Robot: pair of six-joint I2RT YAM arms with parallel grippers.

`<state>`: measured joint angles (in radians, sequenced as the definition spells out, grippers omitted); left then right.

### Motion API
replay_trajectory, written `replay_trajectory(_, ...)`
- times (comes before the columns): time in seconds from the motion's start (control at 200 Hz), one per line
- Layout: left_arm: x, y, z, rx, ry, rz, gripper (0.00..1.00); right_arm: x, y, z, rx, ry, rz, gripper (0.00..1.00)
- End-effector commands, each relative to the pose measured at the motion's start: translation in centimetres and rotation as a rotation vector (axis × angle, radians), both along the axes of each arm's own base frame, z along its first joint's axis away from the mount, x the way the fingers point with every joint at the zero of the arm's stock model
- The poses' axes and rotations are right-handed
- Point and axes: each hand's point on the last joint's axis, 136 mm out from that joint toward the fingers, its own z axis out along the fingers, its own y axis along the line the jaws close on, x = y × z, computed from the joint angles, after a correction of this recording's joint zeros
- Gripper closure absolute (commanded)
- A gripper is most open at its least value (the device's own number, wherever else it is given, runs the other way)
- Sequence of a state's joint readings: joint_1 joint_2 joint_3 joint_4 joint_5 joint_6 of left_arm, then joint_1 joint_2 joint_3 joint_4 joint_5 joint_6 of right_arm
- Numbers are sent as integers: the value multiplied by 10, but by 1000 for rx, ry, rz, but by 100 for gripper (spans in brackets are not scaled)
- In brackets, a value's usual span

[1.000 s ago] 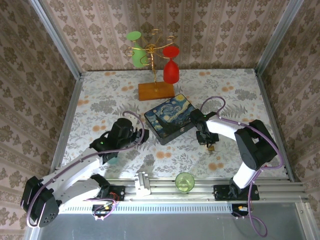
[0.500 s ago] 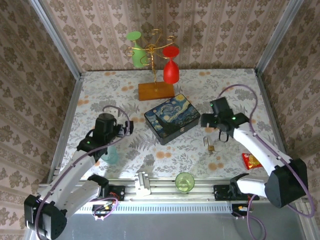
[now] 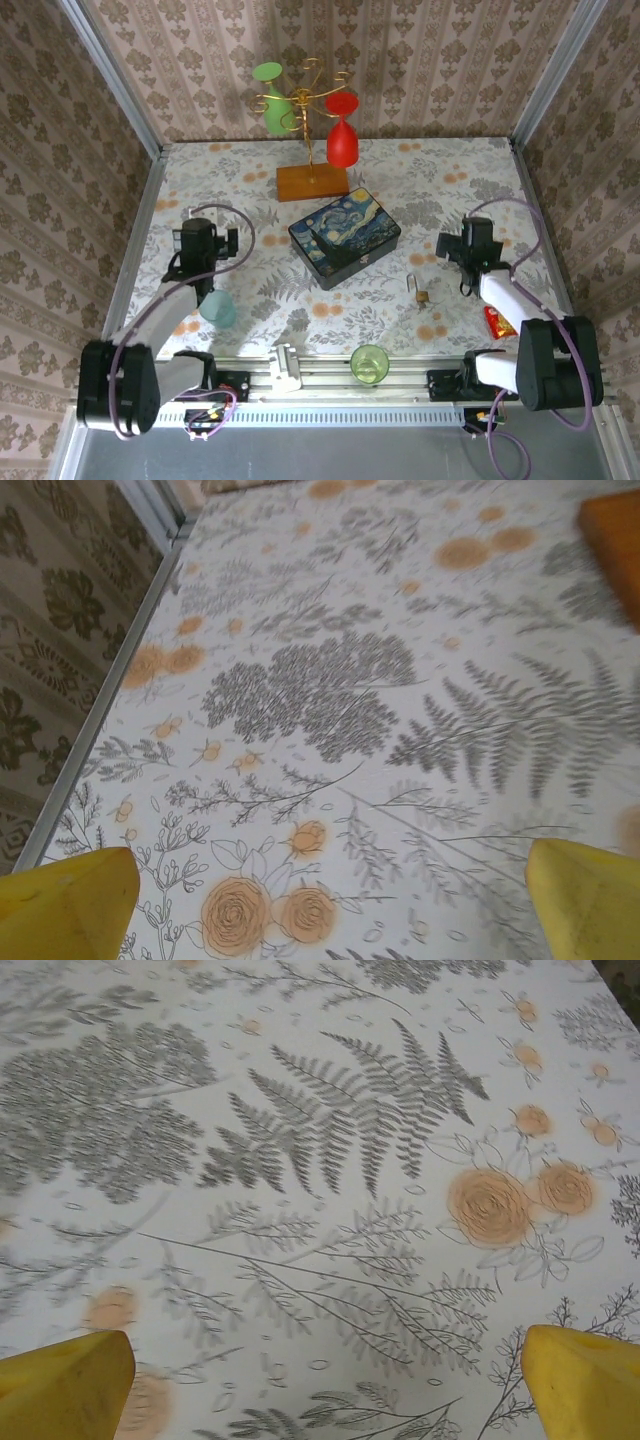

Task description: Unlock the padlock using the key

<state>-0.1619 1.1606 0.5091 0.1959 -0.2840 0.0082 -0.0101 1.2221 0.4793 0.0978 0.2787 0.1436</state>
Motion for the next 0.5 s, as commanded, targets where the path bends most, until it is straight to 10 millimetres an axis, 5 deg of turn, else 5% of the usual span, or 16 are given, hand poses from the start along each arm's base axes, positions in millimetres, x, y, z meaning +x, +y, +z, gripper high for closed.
replay_trajectory(0.0, 21, 9, 2, -27, -112, -1, 0, 27, -5, 48, -49, -278, 20, 0)
replay_trajectory(0.275, 55, 15, -26, -90, -162, -74, 0, 35, -5, 50, 0, -409, 28, 0)
replay_trajectory(0.495, 46, 8, -33, -101, -213, -122, 0, 51, 18, 34, 52, -470, 140, 0)
